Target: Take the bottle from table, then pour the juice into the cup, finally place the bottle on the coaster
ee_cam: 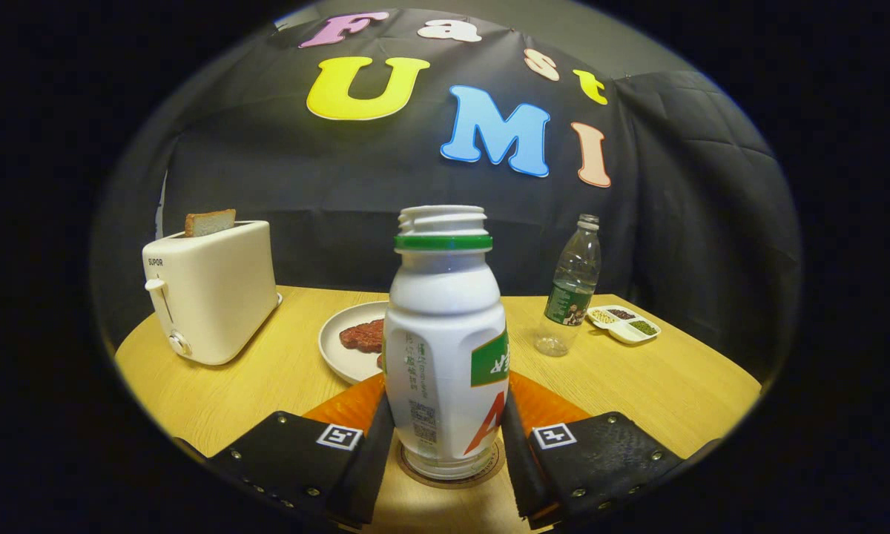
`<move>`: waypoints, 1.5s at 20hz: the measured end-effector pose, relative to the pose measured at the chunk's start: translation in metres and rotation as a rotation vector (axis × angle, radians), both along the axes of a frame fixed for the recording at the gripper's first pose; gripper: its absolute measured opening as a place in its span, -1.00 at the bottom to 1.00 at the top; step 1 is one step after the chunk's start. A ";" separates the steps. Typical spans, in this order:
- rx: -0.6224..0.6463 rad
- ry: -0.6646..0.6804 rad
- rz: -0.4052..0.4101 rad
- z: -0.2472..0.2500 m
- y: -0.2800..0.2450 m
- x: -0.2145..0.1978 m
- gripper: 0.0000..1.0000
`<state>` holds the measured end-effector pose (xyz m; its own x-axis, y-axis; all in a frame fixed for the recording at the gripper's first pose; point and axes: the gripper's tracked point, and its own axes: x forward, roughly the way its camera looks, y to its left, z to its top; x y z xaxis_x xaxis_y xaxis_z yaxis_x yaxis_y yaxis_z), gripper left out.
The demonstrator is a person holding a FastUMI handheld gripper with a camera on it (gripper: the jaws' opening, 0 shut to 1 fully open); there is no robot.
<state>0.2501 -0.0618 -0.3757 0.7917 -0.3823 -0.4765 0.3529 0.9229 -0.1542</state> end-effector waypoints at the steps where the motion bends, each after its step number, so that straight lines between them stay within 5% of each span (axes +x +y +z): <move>1: 0.001 -0.001 -0.002 0.000 -0.001 -0.002 0.38; 5: -0.008 0.000 -0.006 0.001 -0.002 -0.004 0.46; 8: -0.004 0.003 -0.027 0.003 -0.004 -0.009 0.98; 15: 0.040 -0.059 0.003 0.037 0.006 -0.018 0.98; 30: 0.102 -0.268 0.195 0.211 0.025 -0.103 0.97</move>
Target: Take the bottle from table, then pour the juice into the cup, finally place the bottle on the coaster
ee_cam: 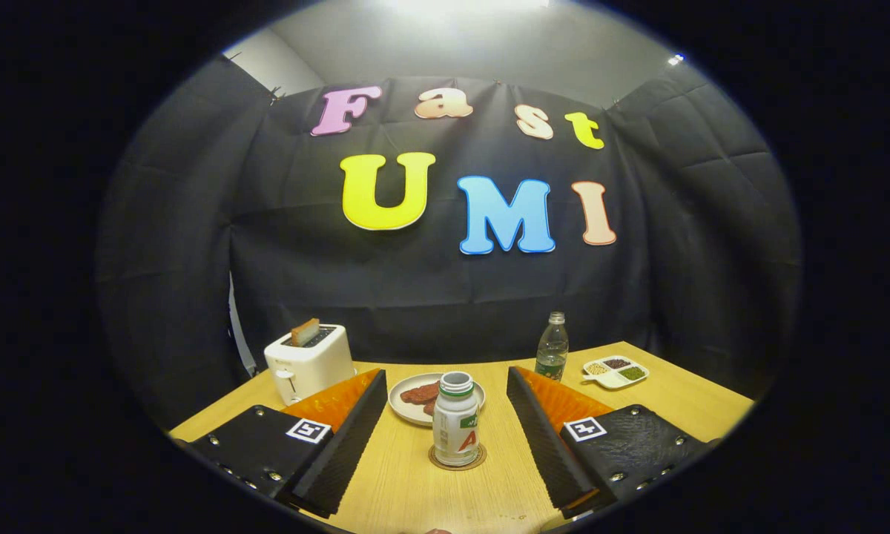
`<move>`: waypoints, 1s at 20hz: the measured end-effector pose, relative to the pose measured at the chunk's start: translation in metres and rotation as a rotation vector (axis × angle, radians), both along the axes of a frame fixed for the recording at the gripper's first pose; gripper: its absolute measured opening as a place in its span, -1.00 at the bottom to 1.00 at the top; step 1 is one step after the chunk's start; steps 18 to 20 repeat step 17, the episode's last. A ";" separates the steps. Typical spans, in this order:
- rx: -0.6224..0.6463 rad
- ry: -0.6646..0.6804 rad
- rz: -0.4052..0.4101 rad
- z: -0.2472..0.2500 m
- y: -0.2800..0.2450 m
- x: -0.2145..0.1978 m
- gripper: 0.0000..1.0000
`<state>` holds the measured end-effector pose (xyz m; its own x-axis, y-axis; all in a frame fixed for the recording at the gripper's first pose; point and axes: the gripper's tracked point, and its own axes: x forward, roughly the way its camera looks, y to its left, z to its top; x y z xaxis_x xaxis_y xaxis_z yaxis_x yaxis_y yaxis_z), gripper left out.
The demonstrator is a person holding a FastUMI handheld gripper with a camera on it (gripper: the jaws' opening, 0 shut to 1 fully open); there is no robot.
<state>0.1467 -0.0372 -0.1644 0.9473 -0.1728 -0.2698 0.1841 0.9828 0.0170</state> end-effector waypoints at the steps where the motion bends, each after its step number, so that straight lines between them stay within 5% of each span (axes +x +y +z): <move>1: -0.005 -0.010 0.014 0.011 0.002 -0.007 0.98; 10: -0.022 -0.076 0.073 0.062 0.009 -0.064 0.97; 20: -0.037 -0.092 0.092 0.075 0.021 -0.083 0.98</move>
